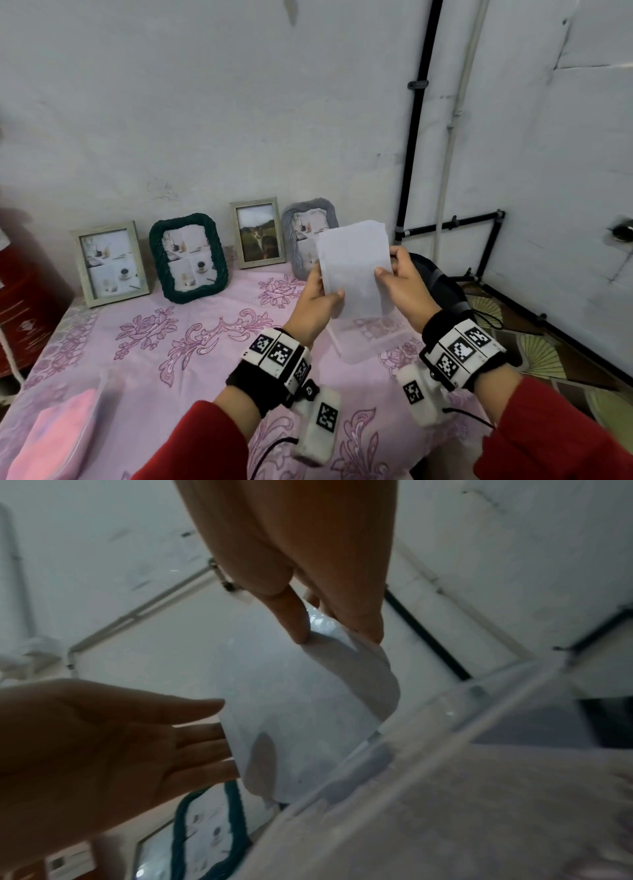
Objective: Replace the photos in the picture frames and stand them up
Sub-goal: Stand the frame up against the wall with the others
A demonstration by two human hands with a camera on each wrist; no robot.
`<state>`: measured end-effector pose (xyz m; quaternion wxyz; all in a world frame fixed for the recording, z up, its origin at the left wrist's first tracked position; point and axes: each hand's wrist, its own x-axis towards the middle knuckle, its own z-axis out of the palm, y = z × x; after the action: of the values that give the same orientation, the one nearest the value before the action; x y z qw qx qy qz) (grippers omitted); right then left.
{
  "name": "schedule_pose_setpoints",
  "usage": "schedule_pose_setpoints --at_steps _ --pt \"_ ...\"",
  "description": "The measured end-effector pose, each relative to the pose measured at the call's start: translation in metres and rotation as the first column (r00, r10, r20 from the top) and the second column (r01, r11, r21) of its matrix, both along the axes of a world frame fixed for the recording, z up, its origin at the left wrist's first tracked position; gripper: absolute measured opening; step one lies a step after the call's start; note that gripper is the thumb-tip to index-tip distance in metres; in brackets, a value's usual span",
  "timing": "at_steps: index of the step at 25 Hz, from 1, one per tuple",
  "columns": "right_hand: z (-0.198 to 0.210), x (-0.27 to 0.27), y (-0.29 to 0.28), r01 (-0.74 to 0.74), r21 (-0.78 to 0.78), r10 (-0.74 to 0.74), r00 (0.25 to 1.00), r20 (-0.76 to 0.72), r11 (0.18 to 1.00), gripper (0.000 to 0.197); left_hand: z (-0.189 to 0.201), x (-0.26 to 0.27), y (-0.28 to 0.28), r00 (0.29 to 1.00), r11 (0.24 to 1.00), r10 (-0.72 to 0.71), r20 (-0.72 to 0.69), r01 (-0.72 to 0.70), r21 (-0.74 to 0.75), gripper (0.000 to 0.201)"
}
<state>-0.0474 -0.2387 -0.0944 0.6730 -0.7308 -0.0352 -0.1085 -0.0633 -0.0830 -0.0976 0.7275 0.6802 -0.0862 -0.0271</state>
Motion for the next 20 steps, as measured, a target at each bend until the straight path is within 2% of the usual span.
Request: schedule_pose_setpoints --at_steps 4,8,12,14,16,20 --pt "-0.019 0.008 -0.02 0.035 0.012 -0.033 0.993 -0.114 0.999 0.028 -0.007 0.009 -0.019 0.998 0.998 -0.037 -0.045 0.038 0.042 0.077" --pt "-0.035 0.013 -0.028 0.009 -0.077 -0.025 0.977 -0.21 0.997 0.03 -0.027 0.012 -0.026 0.995 0.991 -0.025 -0.099 0.037 0.127 0.084" --pt "-0.041 0.021 -0.025 -0.016 -0.16 -0.023 0.971 -0.238 0.987 0.041 -0.036 0.014 -0.024 0.993 0.981 0.028 -0.112 -0.006 0.196 0.087" --pt "-0.042 0.023 -0.022 -0.026 -0.221 -0.03 0.968 -0.248 0.975 0.049 -0.035 0.013 -0.023 0.996 0.972 0.053 -0.067 -0.036 0.232 0.083" --pt "-0.044 0.025 -0.02 -0.05 -0.306 -0.033 0.965 -0.261 0.951 0.055 -0.035 0.015 -0.021 0.997 0.953 0.078 0.002 -0.075 0.295 0.07" --pt "-0.045 0.027 -0.02 -0.073 -0.394 -0.045 0.958 -0.282 0.916 0.058 -0.036 0.012 -0.018 0.998 0.836 0.06 0.009 -0.056 0.546 0.045"
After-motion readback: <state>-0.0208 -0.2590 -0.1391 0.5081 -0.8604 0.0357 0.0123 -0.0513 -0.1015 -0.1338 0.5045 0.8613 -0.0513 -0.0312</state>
